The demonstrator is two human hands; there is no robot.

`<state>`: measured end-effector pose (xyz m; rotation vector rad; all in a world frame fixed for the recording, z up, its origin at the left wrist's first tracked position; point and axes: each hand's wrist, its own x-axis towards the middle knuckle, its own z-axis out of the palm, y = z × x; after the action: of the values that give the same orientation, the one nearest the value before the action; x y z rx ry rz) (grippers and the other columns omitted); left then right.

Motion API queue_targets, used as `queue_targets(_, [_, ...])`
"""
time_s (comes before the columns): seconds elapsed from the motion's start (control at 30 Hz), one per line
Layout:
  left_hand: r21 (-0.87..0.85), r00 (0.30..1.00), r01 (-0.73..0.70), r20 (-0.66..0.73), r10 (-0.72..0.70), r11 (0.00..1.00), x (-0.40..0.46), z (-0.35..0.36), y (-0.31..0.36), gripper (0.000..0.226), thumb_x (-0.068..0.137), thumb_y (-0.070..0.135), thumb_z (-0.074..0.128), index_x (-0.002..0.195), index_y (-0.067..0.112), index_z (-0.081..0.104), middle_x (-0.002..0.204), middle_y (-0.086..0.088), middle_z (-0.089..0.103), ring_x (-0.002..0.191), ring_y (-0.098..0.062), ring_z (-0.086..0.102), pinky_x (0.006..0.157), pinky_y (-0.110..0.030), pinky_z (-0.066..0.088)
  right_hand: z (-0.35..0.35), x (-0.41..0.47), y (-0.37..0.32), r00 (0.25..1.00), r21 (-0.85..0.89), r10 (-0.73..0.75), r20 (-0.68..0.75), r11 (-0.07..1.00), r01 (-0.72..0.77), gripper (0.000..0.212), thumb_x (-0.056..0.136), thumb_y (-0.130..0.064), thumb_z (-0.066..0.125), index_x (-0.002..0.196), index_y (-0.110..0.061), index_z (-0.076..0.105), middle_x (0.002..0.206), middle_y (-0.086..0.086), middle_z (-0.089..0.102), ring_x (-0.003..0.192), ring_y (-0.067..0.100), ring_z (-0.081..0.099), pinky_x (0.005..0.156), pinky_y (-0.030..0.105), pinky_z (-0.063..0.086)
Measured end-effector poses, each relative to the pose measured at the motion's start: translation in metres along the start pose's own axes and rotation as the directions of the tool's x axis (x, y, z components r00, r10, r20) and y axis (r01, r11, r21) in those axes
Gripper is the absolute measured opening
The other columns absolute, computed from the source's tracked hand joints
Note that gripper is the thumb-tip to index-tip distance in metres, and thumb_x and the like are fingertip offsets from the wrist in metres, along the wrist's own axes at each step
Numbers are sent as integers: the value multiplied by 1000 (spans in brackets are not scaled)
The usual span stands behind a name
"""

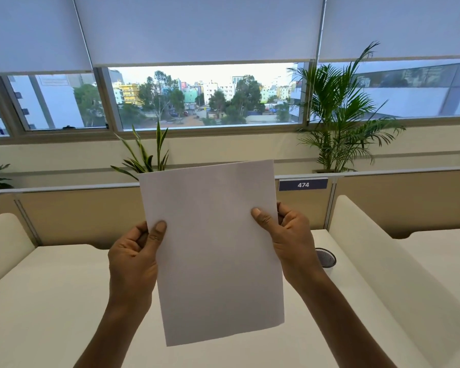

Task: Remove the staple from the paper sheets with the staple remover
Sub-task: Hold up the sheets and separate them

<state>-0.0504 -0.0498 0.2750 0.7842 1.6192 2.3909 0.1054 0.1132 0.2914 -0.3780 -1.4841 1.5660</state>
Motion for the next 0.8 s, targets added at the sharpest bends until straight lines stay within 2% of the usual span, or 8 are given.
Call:
queue_targets(0.17, [126, 999, 29, -28, -26, 992, 3, 9, -8, 21, 87, 22, 66, 108, 21, 68, 101, 2, 76, 88, -13, 72, 67, -19, 57, -6, 3, 8, 998, -16, 1, -62, 1000, -2, 12, 88, -17, 67, 86, -29, 68, 74, -18, 76, 69, 9, 74, 58, 20, 58])
queue_targets(0.27, [538, 998, 49, -60, -19, 841, 4, 22, -12, 66, 82, 33, 71, 140, 16, 44, 142, -3, 52, 125, -18, 54, 99, -33, 47, -6, 6, 18, 985, -104, -47, -165, 994, 30, 17, 89, -18, 69, 79, -32, 67, 73, -16, 75, 70, 12, 74, 64, 25, 61])
queue_targets(0.33, [652, 999, -39, 54, 5, 757, -3, 39, -8, 75, 81, 43, 69, 144, 18, 38, 147, 0, 45, 135, -19, 44, 106, -33, 39, -4, 9, 28, 969, -177, -68, -239, 984, 25, 19, 90, -19, 68, 78, -34, 66, 80, -12, 74, 75, 14, 73, 67, 28, 61])
queue_targets(0.43, [533, 943, -82, 315, -108, 842, -17, 73, -4, 72, 84, 51, 58, 146, 26, 34, 150, 3, 43, 133, -13, 45, 102, -29, 40, 6, 10, 41, 949, -276, -110, -296, 961, 26, 17, 90, -21, 67, 77, -31, 66, 81, -9, 74, 76, 12, 72, 67, 31, 60])
queue_targets(0.5, [465, 910, -35, 380, -164, 885, -22, 93, -4, 70, 87, 50, 53, 149, 30, 26, 152, 2, 39, 135, -14, 44, 101, -28, 40, 17, 5, 46, 945, -300, -136, -299, 953, 43, 11, 92, -22, 64, 83, -26, 67, 80, -10, 73, 70, -1, 68, 61, 19, 54])
queue_targets(0.57, [405, 903, 6, 391, -179, 914, -23, 108, -4, 66, 90, 48, 51, 149, 33, 25, 150, 0, 43, 131, -14, 48, 95, -23, 44, 28, -1, 52, 946, -341, -176, -273, 937, 76, 10, 94, -27, 60, 91, -21, 68, 82, -8, 74, 70, -3, 66, 58, 13, 50])
queue_targets(0.7, [296, 943, 46, 302, -139, 954, -16, 113, -9, 42, 94, 43, 49, 134, 31, 44, 117, 4, 65, 100, -9, 67, 67, -18, 57, 43, -12, 67, 952, -423, -263, -158, 889, 175, 25, 89, -23, 68, 113, -23, 64, 106, -8, 70, 96, 10, 67, 75, 28, 59])
queue_targets(0.8, [274, 965, 78, 221, -141, 959, -10, 108, -11, 26, 98, 40, 44, 111, 25, 61, 107, -2, 71, 98, -20, 69, 80, -40, 60, 45, -19, 69, 945, -506, -321, -66, 827, 245, 47, 86, -25, 70, 131, -22, 56, 127, -8, 58, 117, 8, 56, 94, 34, 54])
